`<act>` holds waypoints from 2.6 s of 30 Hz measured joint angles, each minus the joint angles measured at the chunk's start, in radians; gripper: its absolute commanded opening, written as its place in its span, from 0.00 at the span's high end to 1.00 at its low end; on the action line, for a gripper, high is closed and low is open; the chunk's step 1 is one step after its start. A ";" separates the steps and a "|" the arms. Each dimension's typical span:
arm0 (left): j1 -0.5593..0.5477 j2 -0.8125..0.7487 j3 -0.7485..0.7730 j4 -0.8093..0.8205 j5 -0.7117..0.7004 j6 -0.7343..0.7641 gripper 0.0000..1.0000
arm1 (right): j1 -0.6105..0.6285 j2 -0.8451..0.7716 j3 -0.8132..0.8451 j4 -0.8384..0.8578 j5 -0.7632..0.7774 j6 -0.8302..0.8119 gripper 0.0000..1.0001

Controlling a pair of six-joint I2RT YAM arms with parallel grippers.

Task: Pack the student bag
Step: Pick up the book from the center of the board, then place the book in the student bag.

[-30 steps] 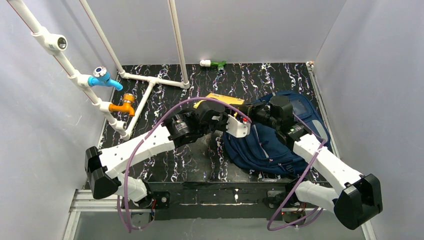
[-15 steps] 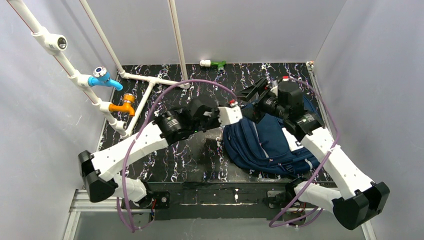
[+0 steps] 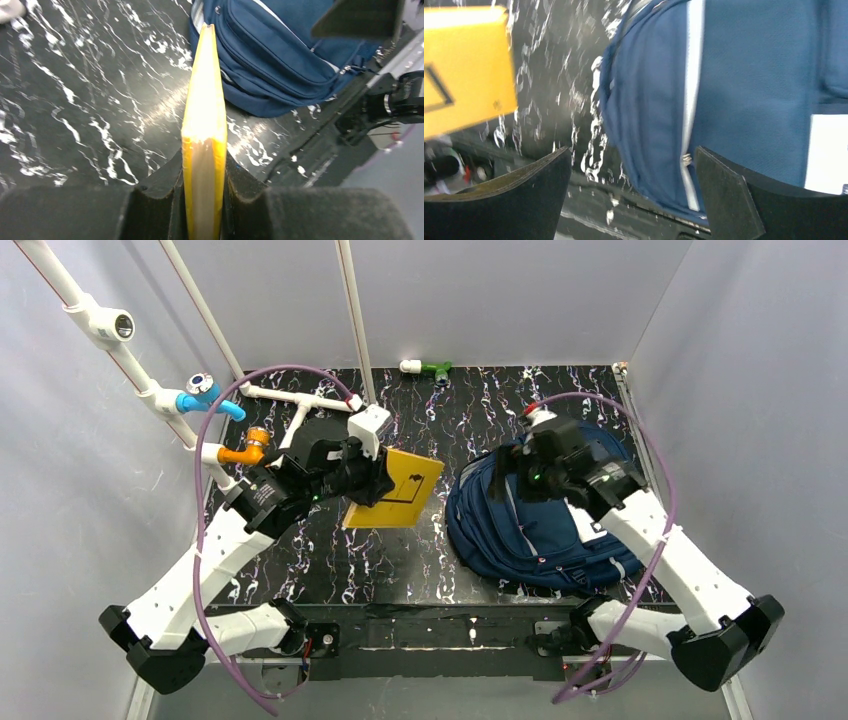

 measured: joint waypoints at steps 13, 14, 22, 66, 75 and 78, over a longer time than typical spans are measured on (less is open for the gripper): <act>0.010 -0.137 -0.004 -0.207 -0.174 -0.226 1.00 | 0.735 0.432 0.084 -0.194 0.632 0.078 0.13; 0.010 -0.165 -0.004 -0.212 -0.186 -0.235 1.00 | 0.756 0.467 0.084 -0.222 0.674 0.087 0.15; 0.010 -0.249 -0.023 -0.232 -0.219 -0.283 1.00 | 0.794 0.570 0.044 -0.321 0.815 0.127 0.19; 0.009 -0.001 -0.374 0.420 0.140 -0.946 1.00 | 0.472 -0.103 -0.166 0.082 0.555 0.064 0.99; -0.019 0.184 -0.390 0.612 0.134 -1.056 1.00 | 0.465 -0.142 -0.166 0.084 0.578 0.092 0.99; -0.063 0.234 -0.383 0.664 0.113 -1.075 1.00 | 0.465 -0.162 -0.166 0.079 0.589 0.093 0.99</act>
